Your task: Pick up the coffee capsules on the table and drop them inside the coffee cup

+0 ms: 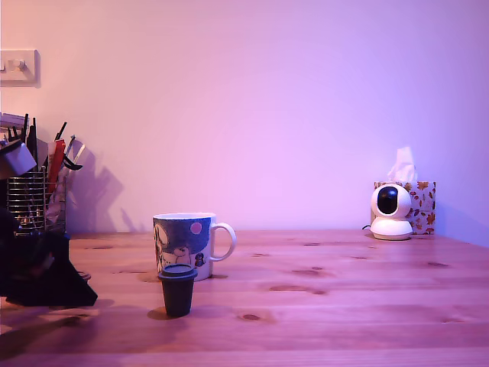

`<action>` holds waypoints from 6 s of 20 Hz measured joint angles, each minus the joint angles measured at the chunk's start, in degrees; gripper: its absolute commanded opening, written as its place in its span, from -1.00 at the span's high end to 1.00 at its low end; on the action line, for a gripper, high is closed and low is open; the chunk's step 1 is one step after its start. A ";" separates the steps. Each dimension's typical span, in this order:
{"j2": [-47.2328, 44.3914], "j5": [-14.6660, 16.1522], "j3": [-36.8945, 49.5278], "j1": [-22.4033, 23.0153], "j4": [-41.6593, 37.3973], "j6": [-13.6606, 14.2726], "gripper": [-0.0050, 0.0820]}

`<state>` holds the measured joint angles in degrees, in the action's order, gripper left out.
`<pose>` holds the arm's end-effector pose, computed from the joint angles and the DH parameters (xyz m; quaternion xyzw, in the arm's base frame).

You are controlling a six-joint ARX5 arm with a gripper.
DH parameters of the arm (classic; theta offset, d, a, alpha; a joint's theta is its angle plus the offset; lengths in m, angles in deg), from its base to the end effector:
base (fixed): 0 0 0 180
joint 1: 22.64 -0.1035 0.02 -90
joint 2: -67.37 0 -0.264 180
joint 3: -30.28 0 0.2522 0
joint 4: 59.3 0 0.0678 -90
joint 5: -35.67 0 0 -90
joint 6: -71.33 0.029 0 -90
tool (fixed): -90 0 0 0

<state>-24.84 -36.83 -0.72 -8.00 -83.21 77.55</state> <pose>0.2180 -0.0660 0.0884 0.0414 0.3050 -0.2792 0.9096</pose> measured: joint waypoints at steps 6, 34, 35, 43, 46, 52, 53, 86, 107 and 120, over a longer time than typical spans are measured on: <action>-5.14 -0.02 -0.07 0.00 -8.04 0.02 -0.53; -8.90 -0.20 -1.31 -0.04 -12.46 -0.09 0.40; -8.87 0.00 -1.27 -0.04 -12.50 -1.16 0.40; 1.05 1.53 -0.26 0.00 -4.00 -3.04 0.40; 6.56 1.57 -0.26 0.00 2.08 -3.04 0.40; 16.70 1.57 -0.26 0.00 11.78 -3.04 0.40; 18.01 1.60 -0.39 0.00 13.73 -3.04 0.40; 11.58 1.73 -33.14 4.37 37.64 -3.04 0.40; -12.22 1.70 -51.78 7.15 48.39 -2.78 0.40; -12.22 1.70 -52.78 7.89 50.18 -0.57 -0.60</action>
<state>-37.06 -35.13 -53.50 -0.11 -33.03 76.98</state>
